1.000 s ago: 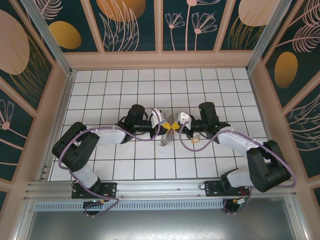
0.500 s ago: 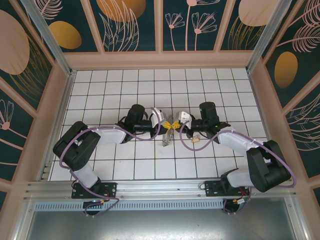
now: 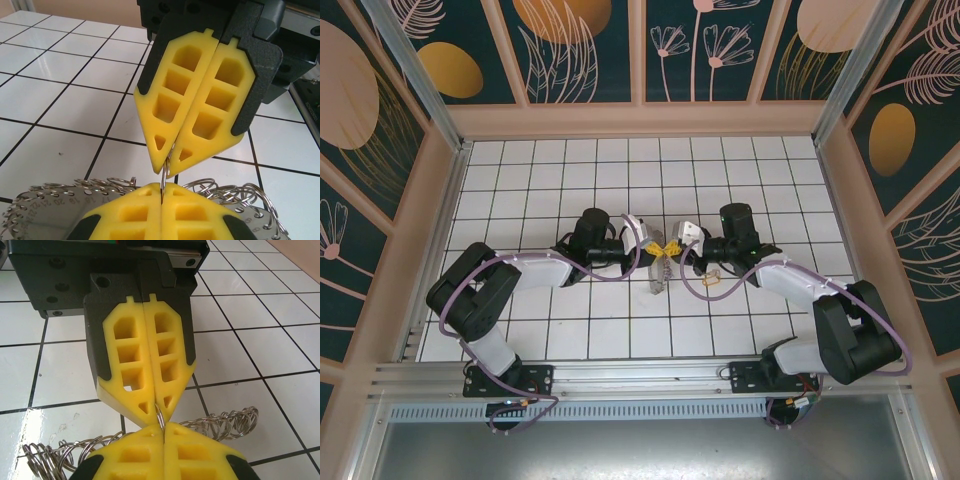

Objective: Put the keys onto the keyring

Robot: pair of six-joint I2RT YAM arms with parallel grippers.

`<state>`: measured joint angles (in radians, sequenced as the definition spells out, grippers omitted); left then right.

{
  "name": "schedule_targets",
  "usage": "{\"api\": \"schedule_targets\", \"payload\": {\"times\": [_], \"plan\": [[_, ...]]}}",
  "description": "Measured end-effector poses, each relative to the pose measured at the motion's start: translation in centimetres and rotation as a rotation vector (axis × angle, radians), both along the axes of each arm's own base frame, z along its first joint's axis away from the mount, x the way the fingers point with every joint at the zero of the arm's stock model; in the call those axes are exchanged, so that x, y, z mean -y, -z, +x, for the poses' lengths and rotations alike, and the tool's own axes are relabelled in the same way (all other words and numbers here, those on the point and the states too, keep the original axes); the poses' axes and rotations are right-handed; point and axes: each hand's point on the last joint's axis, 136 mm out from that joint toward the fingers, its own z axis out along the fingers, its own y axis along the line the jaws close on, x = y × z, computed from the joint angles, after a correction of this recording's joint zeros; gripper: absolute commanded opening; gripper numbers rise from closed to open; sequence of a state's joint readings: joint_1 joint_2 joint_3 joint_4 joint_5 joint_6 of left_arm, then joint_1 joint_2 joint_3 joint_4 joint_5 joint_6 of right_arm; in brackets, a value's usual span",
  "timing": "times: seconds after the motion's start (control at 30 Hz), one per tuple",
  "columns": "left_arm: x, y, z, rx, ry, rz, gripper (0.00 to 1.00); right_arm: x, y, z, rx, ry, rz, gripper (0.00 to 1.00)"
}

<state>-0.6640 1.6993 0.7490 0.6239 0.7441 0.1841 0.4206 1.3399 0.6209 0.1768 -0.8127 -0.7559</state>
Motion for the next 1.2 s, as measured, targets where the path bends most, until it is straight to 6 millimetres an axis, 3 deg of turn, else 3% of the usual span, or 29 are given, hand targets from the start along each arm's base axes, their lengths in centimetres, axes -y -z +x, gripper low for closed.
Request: {"api": "schedule_targets", "payload": {"times": [0.17, 0.27, 0.47, 0.57, 0.67, 0.73, 0.93, 1.2], "plan": [[0.0, 0.0, 0.1, 0.004, -0.006, 0.003, 0.00, 0.1, -0.6, 0.2, 0.008, 0.018, 0.011, 0.25], [0.0, 0.0, 0.4, 0.014, -0.022, 0.003, 0.00, 0.6, -2.3, 0.3, 0.028, 0.074, 0.054, 0.30], [-0.2, 0.0, 0.7, 0.017, -0.047, -0.005, 0.00, 3.9, -6.7, 2.6, -0.010, 0.387, 0.184, 0.23], [-0.3, 0.1, 0.6, 0.015, -0.048, -0.008, 0.00, 6.7, -7.1, 5.1, -0.166, 0.615, 0.228, 0.21], [-0.3, 0.1, 0.5, 0.016, -0.048, -0.009, 0.00, 10.1, -5.6, 7.9, -0.374, 0.843, 0.231, 0.18], [-0.4, 0.0, 0.5, 0.018, -0.048, -0.010, 0.00, 11.4, -3.8, 8.6, -0.499, 0.939, 0.212, 0.19], [-0.5, -0.2, 0.4, 0.021, -0.053, -0.010, 0.00, 13.1, 3.4, 5.7, -0.832, 1.124, 0.057, 0.22], [-0.5, -0.5, 0.4, 0.026, -0.055, -0.013, 0.00, 13.5, 8.6, 2.4, -0.990, 1.226, -0.153, 0.25]]}}
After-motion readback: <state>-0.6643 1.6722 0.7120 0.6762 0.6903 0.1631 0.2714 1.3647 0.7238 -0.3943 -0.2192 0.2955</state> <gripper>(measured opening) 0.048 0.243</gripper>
